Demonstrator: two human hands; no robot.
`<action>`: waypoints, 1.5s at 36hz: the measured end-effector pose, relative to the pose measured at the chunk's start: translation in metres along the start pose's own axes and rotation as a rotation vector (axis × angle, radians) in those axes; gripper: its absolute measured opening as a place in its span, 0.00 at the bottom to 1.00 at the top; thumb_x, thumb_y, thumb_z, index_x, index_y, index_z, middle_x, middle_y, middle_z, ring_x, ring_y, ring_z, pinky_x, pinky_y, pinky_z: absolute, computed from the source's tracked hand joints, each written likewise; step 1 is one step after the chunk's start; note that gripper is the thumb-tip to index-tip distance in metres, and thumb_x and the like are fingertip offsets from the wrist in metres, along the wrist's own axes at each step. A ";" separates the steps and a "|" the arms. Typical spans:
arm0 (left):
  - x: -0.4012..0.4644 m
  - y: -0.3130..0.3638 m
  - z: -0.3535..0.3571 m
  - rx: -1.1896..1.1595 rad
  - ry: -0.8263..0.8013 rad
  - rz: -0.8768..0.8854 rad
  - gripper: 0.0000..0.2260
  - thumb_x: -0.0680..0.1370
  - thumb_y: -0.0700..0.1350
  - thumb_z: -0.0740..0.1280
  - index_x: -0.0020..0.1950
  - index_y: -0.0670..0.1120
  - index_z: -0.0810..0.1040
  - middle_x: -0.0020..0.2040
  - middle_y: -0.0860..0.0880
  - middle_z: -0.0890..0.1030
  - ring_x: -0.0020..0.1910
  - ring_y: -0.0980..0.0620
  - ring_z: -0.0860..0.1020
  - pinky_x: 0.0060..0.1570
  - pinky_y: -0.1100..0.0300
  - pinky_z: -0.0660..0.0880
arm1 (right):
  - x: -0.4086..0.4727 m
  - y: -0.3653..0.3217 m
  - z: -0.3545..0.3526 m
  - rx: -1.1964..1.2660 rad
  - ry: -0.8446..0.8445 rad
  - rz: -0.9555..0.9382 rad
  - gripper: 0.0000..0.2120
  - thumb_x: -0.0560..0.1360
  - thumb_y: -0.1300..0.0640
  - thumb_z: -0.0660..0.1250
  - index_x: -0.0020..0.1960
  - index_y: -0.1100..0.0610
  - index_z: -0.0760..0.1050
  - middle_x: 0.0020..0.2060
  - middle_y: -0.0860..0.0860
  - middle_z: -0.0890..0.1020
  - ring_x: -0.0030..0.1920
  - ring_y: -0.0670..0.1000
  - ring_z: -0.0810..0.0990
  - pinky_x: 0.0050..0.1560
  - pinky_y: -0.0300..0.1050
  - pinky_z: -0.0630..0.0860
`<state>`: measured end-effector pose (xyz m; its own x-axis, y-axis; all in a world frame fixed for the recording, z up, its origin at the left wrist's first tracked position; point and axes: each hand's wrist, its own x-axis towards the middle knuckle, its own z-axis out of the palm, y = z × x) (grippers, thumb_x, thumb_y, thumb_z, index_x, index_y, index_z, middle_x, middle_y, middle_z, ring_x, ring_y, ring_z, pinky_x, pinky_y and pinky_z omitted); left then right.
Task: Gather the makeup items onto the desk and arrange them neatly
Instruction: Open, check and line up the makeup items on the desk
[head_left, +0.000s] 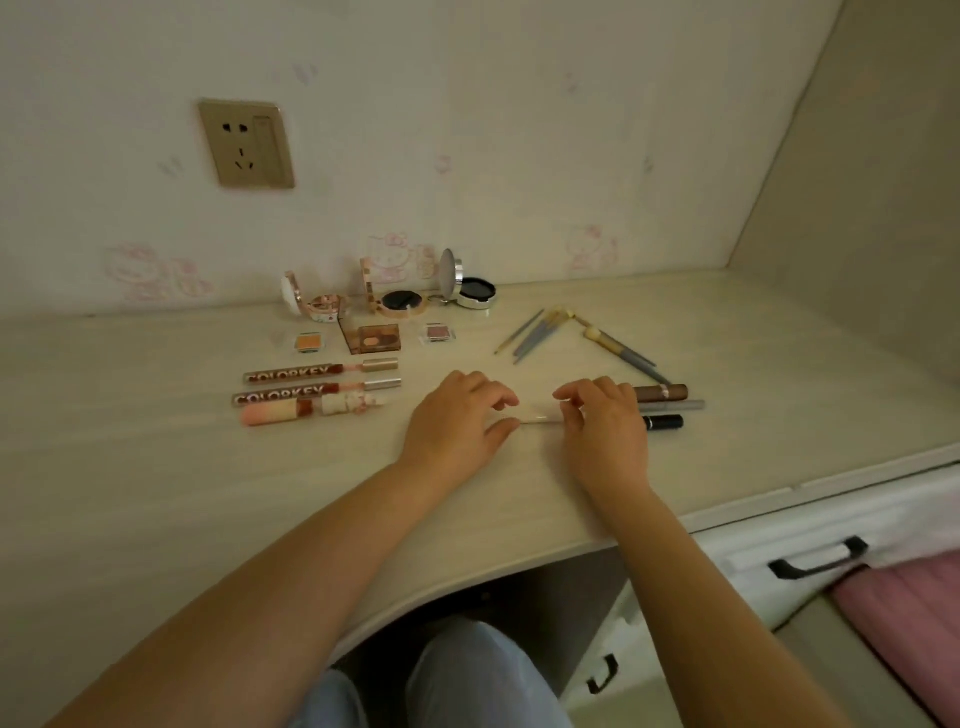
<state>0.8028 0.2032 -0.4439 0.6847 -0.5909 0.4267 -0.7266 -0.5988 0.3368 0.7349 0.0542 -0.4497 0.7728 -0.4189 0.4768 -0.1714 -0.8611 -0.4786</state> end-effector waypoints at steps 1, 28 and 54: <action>0.004 0.006 0.006 0.004 -0.008 -0.001 0.12 0.77 0.53 0.65 0.59 0.52 0.77 0.53 0.54 0.77 0.55 0.53 0.71 0.50 0.60 0.69 | 0.000 0.006 -0.002 -0.010 0.003 0.002 0.08 0.77 0.61 0.62 0.52 0.57 0.80 0.48 0.53 0.79 0.52 0.55 0.72 0.50 0.48 0.71; 0.002 0.000 -0.004 -0.132 -0.025 -0.202 0.07 0.78 0.48 0.65 0.53 0.47 0.77 0.52 0.50 0.81 0.52 0.51 0.78 0.52 0.57 0.73 | 0.007 0.010 -0.012 0.000 -0.234 -0.072 0.10 0.78 0.52 0.61 0.55 0.52 0.78 0.50 0.47 0.76 0.53 0.49 0.68 0.55 0.42 0.65; -0.060 -0.035 -0.060 0.126 0.028 -0.310 0.13 0.82 0.51 0.54 0.48 0.50 0.77 0.45 0.51 0.80 0.44 0.50 0.75 0.38 0.58 0.64 | -0.013 -0.107 0.059 1.110 -0.343 0.548 0.14 0.81 0.56 0.56 0.38 0.56 0.73 0.25 0.48 0.68 0.26 0.46 0.66 0.33 0.42 0.63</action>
<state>0.7839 0.2914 -0.4310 0.8688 -0.3564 0.3438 -0.4704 -0.8109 0.3480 0.7795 0.1682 -0.4481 0.9088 -0.4026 -0.1099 -0.0442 0.1689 -0.9846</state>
